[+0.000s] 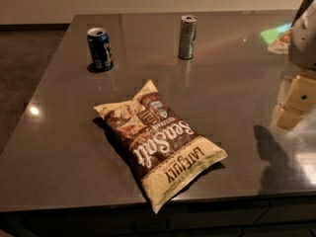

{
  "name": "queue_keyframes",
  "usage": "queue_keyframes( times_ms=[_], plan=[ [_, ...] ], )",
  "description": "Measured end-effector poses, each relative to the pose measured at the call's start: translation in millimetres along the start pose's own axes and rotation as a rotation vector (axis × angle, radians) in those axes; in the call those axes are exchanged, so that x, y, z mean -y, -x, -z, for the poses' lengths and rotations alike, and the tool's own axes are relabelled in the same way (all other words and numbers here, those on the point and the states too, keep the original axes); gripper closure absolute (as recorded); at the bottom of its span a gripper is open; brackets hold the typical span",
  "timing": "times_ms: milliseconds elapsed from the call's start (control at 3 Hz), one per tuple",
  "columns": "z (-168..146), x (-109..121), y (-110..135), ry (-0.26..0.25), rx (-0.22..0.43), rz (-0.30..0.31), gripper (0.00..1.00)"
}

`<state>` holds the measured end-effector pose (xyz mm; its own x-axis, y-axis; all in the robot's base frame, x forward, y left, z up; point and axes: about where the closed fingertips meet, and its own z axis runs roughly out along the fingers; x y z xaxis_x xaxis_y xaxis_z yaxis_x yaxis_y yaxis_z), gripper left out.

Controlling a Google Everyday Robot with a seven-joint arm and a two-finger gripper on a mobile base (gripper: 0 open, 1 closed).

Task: Move redbull can near pepsi can

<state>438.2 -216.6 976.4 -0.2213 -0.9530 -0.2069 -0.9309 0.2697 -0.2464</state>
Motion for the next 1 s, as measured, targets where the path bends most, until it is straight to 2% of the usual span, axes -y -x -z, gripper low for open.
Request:
queue_keyframes(
  times_ms=[333, 667, 1000],
  plan=[
    [1.4, 2.7, 1.6, -0.010, -0.007, -0.006, 0.00],
    [-1.6, 31.5, 10.1, -0.055, -0.010, -0.056, 0.00],
    [-7.5, 72.2, 19.2, -0.118, 0.002, -0.161, 0.00]
  ],
)
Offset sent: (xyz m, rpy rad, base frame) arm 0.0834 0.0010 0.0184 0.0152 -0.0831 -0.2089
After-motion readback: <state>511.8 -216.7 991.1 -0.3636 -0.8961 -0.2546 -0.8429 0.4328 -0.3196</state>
